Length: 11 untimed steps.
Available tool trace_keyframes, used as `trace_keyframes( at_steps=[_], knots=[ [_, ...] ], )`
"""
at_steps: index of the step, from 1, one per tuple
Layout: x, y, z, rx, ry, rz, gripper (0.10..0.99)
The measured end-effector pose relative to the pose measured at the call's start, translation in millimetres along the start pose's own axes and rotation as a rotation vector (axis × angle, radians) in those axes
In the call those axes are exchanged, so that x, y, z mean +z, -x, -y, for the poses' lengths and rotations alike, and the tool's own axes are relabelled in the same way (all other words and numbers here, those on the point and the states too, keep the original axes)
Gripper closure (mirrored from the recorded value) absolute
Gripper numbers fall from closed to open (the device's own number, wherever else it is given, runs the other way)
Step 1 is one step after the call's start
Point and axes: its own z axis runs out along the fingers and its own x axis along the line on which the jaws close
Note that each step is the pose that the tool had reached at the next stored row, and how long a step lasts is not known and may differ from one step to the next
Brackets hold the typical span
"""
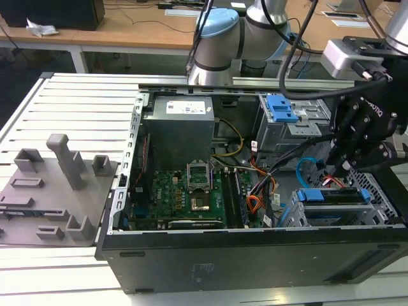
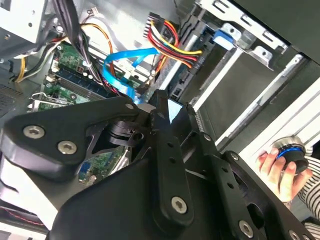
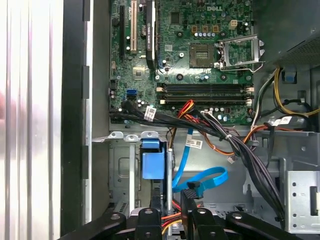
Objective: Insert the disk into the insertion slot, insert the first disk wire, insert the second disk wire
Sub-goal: 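Insert the second disk wire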
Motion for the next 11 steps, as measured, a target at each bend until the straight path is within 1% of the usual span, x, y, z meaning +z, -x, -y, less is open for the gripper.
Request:
trace_keyframes(
  at_steps=[2, 5, 6, 9, 11],
  knots=[
    [-0.1, 4.7, 0.0, 0.000, 0.000, 0.0002, 0.784],
    [-0.4, 15.8, -0.2, 0.000, 0.000, 0.0002, 0.784],
    [-0.5, 17.2, -0.2, -0.001, 0.000, 0.0001, 0.784],
    [-0.5, 17.4, -0.1, -0.065, -0.002, -0.0030, 0.784],
    [-0.4, 17.4, -0.1, -0.130, -0.004, -0.0061, 0.784]
  ],
)
